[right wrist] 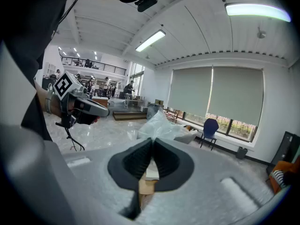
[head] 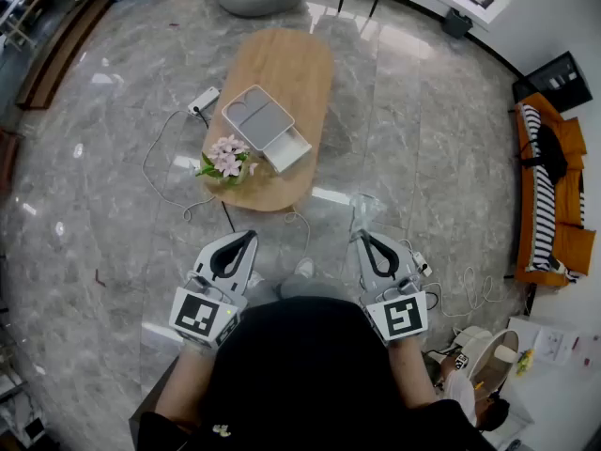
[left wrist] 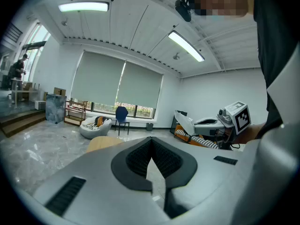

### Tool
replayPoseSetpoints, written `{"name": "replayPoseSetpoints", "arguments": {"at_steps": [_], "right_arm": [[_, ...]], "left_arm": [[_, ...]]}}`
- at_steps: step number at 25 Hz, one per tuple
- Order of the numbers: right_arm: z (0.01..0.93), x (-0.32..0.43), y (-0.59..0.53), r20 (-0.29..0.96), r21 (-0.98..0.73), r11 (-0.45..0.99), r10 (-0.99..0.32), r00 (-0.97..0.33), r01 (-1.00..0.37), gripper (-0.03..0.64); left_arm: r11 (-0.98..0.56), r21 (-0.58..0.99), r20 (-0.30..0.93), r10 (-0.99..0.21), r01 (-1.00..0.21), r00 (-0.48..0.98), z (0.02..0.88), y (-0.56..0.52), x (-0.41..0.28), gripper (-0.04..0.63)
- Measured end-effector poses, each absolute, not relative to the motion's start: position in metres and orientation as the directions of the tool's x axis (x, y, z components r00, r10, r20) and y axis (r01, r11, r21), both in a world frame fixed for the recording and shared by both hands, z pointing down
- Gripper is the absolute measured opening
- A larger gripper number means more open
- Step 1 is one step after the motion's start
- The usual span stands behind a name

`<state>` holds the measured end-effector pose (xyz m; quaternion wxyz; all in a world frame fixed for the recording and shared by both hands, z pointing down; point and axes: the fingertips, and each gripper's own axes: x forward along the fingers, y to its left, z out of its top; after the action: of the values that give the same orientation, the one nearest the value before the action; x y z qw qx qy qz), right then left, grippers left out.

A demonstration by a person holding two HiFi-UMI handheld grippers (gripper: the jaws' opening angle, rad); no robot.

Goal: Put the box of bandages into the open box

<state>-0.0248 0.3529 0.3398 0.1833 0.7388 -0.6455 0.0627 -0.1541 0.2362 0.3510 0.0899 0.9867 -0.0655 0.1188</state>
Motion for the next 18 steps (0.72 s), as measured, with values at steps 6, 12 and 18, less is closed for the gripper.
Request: {"name": "replayPoseSetpoints", "arguments": {"at_steps": [6, 12, 18], "right_arm": [[0.34, -0.008, 0.37, 0.328, 0.183, -0.089, -0.933, 0.146, -0.979, -0.003], [0.34, 0.022, 0.391, 0.296, 0.137, -0.094, -0.946, 0.132, -0.986, -0.002], [0.346, 0.046, 0.406, 0.285, 0.086, -0.087, -0.953, 0.108, -0.993, -0.002]], "left_arm": [[-0.973, 0.161, 0.257, -0.12, -0.165, 0.959, 0.349, 0.251, -0.138, 0.012], [-0.971, 0.147, 0.266, -0.146, -0.189, 0.953, 0.345, 0.273, -0.113, 0.012], [-0.975, 0.109, 0.289, -0.155, -0.193, 0.945, 0.344, 0.289, -0.092, 0.012]]}}
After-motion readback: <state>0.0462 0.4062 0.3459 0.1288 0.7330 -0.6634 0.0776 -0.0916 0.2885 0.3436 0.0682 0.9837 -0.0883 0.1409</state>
